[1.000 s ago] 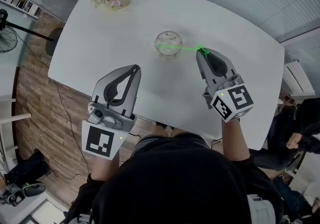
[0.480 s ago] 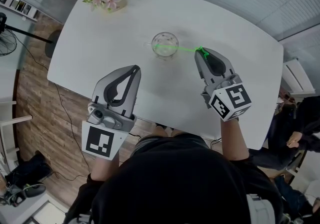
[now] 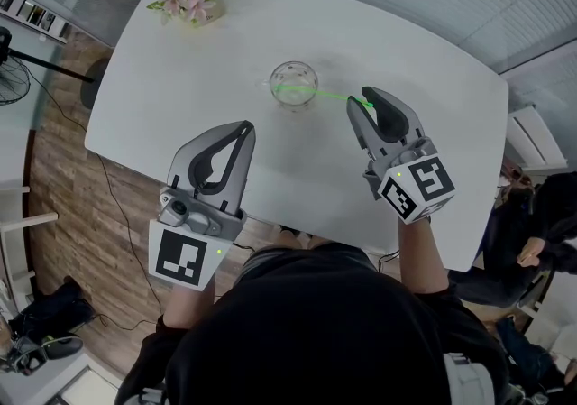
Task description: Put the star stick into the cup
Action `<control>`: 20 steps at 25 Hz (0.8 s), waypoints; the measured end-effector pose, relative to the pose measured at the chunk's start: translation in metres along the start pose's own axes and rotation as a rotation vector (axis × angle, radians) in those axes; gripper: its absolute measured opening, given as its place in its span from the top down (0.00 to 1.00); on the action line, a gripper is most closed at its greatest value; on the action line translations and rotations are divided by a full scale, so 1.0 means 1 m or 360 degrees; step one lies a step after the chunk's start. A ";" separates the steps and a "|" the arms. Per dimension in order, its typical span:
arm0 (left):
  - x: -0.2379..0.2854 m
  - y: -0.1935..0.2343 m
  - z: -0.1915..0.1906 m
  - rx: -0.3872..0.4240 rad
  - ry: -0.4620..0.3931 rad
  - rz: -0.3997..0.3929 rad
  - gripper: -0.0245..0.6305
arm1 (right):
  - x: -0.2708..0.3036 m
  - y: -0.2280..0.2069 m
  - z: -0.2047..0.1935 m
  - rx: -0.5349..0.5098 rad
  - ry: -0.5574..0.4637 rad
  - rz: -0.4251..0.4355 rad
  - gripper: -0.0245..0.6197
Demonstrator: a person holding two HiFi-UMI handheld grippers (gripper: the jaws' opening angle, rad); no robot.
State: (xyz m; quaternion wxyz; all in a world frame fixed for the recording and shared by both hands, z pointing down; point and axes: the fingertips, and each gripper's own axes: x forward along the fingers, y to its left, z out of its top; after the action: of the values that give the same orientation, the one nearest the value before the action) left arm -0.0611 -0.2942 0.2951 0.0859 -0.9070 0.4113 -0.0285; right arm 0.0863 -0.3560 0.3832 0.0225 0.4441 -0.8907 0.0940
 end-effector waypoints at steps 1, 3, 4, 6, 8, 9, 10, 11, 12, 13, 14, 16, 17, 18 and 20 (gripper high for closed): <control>0.001 -0.001 0.000 -0.0002 -0.0003 -0.0004 0.94 | -0.002 0.001 0.002 -0.0014 -0.0001 -0.0004 0.80; 0.002 -0.004 0.001 -0.0006 -0.0007 -0.0015 0.94 | -0.006 0.002 0.005 -0.0032 -0.0001 -0.0009 0.79; 0.002 -0.005 0.002 -0.0006 -0.0009 -0.0020 0.94 | -0.007 0.002 0.006 -0.0033 -0.0003 -0.0008 0.78; 0.004 -0.007 0.003 -0.0004 -0.0015 -0.0029 0.94 | -0.009 0.003 0.007 -0.0036 -0.0011 -0.0005 0.77; 0.008 -0.009 0.003 -0.0003 -0.0025 -0.0047 0.94 | -0.012 0.002 0.011 -0.0044 -0.0025 -0.0011 0.76; 0.010 -0.010 0.003 -0.0009 -0.0030 -0.0057 0.94 | -0.013 0.001 0.014 -0.0051 -0.0035 -0.0018 0.76; 0.011 -0.011 0.003 -0.0016 -0.0032 -0.0065 0.94 | -0.015 0.002 0.016 -0.0060 -0.0044 -0.0025 0.75; 0.011 -0.012 0.003 -0.0021 -0.0032 -0.0071 0.94 | -0.017 0.002 0.019 -0.0069 -0.0053 -0.0030 0.75; 0.011 -0.013 0.003 -0.0024 -0.0032 -0.0075 0.94 | -0.019 0.004 0.022 -0.0078 -0.0063 -0.0032 0.75; 0.010 -0.014 0.004 -0.0024 -0.0034 -0.0079 0.94 | -0.021 0.005 0.025 -0.0087 -0.0072 -0.0031 0.75; 0.010 -0.014 0.006 -0.0022 -0.0040 -0.0083 0.94 | -0.023 0.007 0.029 -0.0095 -0.0082 -0.0029 0.75; 0.011 -0.016 0.010 -0.0020 -0.0058 -0.0092 0.94 | -0.028 0.008 0.037 -0.0113 -0.0103 -0.0030 0.75; 0.011 -0.017 0.012 -0.0020 -0.0066 -0.0097 0.94 | -0.030 0.009 0.041 -0.0121 -0.0114 -0.0035 0.75; 0.012 -0.018 0.013 -0.0021 -0.0071 -0.0101 0.94 | -0.033 0.009 0.044 -0.0129 -0.0124 -0.0039 0.75; 0.012 -0.019 0.015 -0.0022 -0.0075 -0.0107 0.94 | -0.037 0.011 0.051 -0.0143 -0.0147 -0.0045 0.75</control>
State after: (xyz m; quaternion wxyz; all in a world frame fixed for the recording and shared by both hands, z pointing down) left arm -0.0369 -0.2886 0.2832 0.0884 -0.9213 0.3787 -0.0072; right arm 0.1022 -0.3298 0.3265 0.0027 0.4589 -0.8879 0.0331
